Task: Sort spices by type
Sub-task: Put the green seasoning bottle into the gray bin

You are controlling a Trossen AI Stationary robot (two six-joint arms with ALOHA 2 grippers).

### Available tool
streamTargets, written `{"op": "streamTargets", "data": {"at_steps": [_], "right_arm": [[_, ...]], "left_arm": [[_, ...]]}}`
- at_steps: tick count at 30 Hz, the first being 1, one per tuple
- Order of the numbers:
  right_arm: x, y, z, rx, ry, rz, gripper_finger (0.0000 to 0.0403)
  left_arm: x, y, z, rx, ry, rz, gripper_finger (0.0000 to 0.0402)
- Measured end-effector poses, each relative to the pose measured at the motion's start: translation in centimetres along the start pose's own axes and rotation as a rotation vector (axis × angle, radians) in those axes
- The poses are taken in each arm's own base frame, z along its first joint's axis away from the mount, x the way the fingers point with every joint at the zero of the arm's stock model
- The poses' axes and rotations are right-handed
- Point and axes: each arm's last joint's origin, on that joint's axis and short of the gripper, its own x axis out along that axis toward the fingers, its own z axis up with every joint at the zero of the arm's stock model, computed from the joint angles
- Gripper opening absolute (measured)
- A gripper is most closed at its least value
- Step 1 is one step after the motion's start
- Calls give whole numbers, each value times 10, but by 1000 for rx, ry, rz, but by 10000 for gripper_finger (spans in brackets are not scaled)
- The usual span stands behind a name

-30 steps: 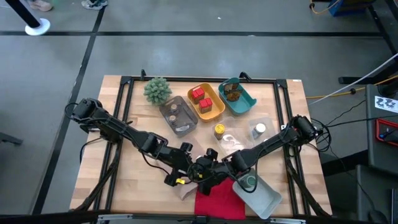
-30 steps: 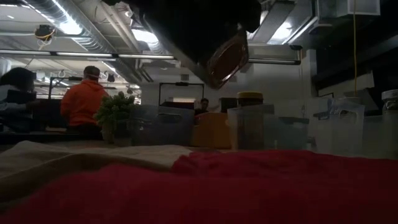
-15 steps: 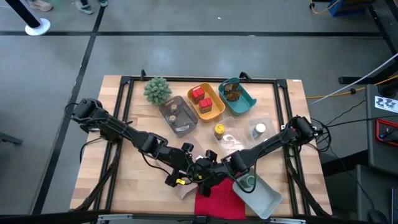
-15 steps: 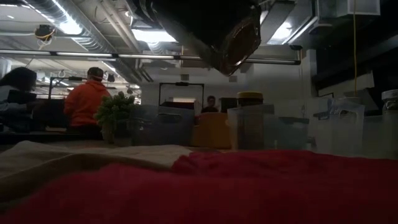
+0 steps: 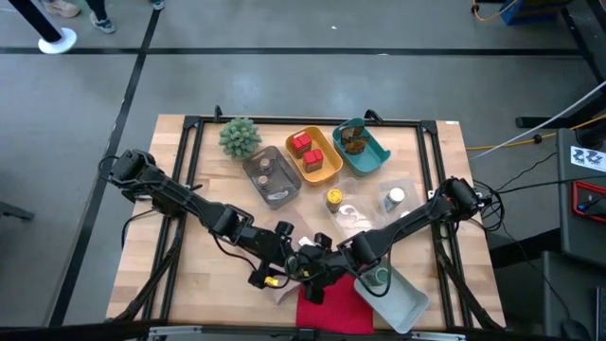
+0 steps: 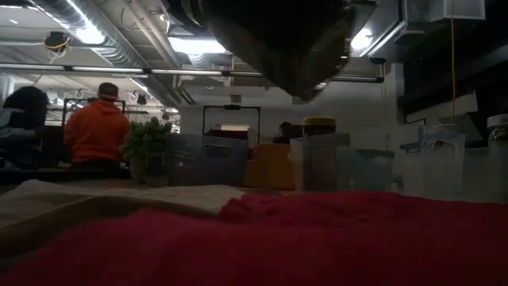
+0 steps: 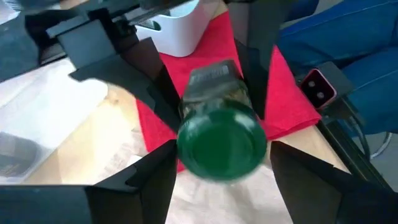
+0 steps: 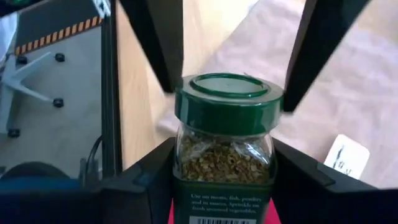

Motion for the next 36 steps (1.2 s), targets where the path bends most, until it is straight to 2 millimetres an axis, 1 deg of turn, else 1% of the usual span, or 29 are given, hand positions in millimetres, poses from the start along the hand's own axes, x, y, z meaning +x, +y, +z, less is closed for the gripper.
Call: {"op": "streamTargets", "data": {"at_steps": [6,11,14,18,26,36], "right_arm": [[-3,13,-12,24,21,23,204],[-11,25,-20,2,-15,5,204],[-15,28,-21,-4,-51,-15,204],[-15,27,-20,-3,-74,-41,204],[-16,28,-19,-5,-84,-38,204],[-16,28,-18,-3,-91,-39,204]], "left_arm": [[0,0,0,-1,4,0,252],[0,0,0,-55,-3,10,248],[0,-1,0,-86,-3,9,242],[0,-1,1,-110,-10,15,235],[0,-1,10,-112,-109,26,226],[-2,0,20,-124,-214,31,225]]}}
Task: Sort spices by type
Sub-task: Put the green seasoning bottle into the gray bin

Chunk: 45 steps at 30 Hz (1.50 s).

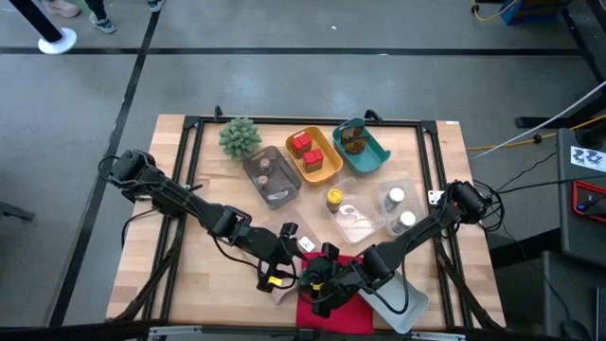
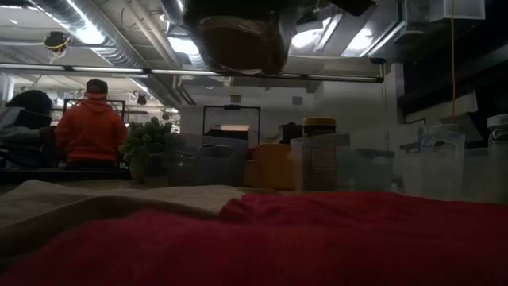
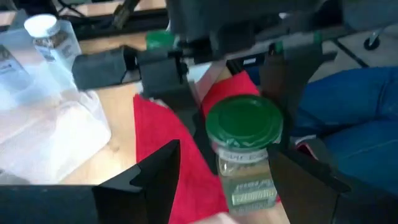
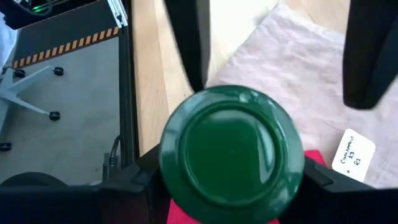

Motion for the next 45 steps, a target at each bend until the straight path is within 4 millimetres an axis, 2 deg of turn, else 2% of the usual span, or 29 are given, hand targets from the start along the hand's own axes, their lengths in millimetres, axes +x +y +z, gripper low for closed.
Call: {"op": "streamTargets", "data": {"at_steps": [9,17,27,32,38,45], "right_arm": [[2,1,1,-18,-13,15,204],[-3,0,1,-1,20,30,204],[-51,-4,7,115,156,91,204],[-80,-4,1,211,287,119,204],[-111,1,-17,266,394,90,204],[-135,9,-50,289,514,-32,204]], "left_arm": [[13,-2,0,-6,-42,-15,225],[6,-1,3,-4,-51,-8,225],[-12,-1,5,8,-10,-2,225],[-23,1,3,13,51,1,225],[-26,1,3,8,61,1,225],[-26,0,3,7,63,-2,225]]}}
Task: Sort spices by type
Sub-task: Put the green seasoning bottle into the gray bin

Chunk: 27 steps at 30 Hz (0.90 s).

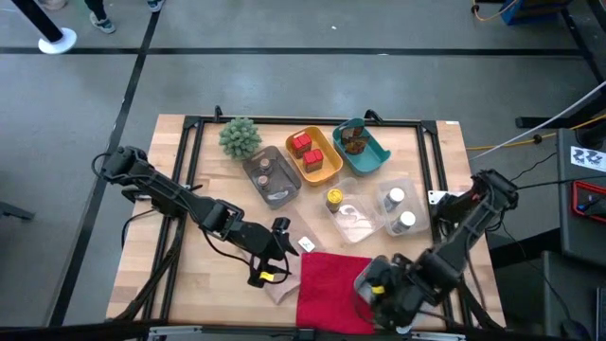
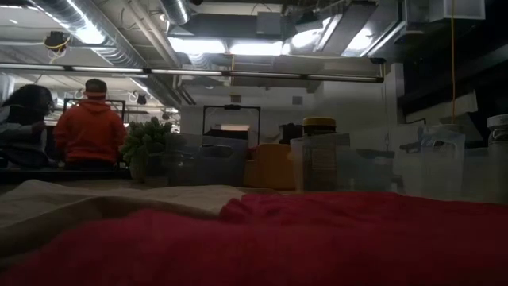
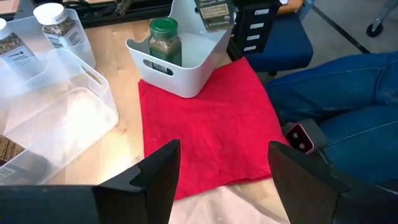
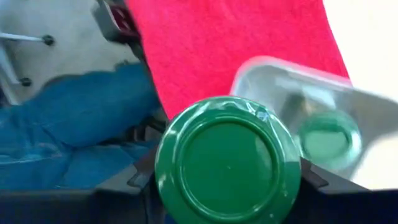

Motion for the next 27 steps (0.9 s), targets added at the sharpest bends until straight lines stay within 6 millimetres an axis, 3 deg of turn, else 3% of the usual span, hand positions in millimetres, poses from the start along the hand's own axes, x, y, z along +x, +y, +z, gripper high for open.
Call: {"op": "streamTargets", "data": {"at_steps": [11,17,27], "right_arm": [[1,-6,-52,60,-7,-201,204],[22,-4,-71,69,-36,-301,204],[64,0,-81,33,-47,-410,206]], "left_arm": [[0,0,0,-5,-2,0,225],[0,0,0,-4,-2,0,225],[0,0,0,-3,-2,0,225]]}}
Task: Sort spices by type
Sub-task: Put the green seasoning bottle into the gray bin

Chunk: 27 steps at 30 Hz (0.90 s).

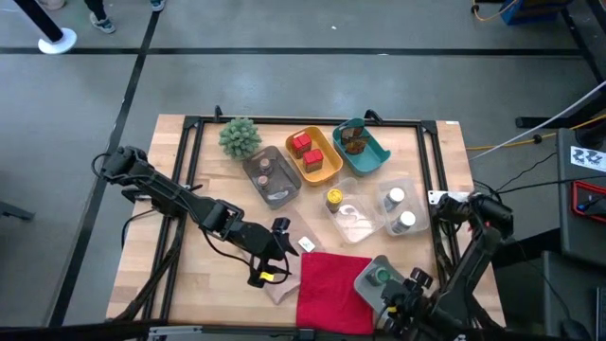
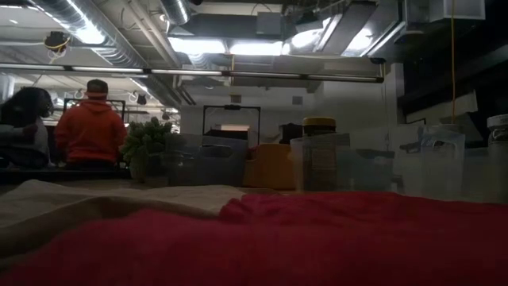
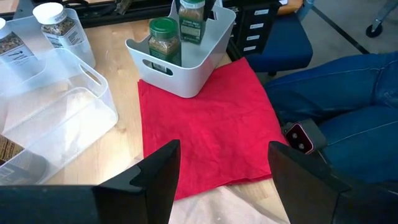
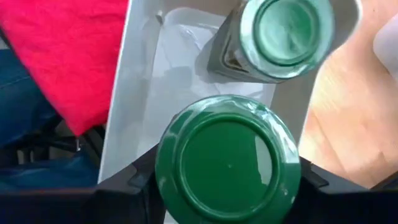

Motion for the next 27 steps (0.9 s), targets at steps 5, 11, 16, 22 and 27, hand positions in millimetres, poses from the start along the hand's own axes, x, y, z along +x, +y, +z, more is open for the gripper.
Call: {"op": "streamTargets", "data": {"at_steps": [5,11,16,22,27], "right_arm": [[11,5,-2,-6,1,-26,203],[22,11,-3,-11,-23,-43,210],[27,14,-4,-13,-32,-46,205],[28,14,-5,-12,-13,-44,231],[28,14,-6,-14,29,-46,242]], "left_arm": [[0,0,0,-1,0,0,225],[0,0,0,-1,0,0,225],[0,0,0,-1,0,0,225],[0,0,0,-1,0,0,225],[0,0,0,-1,0,0,225]]}}
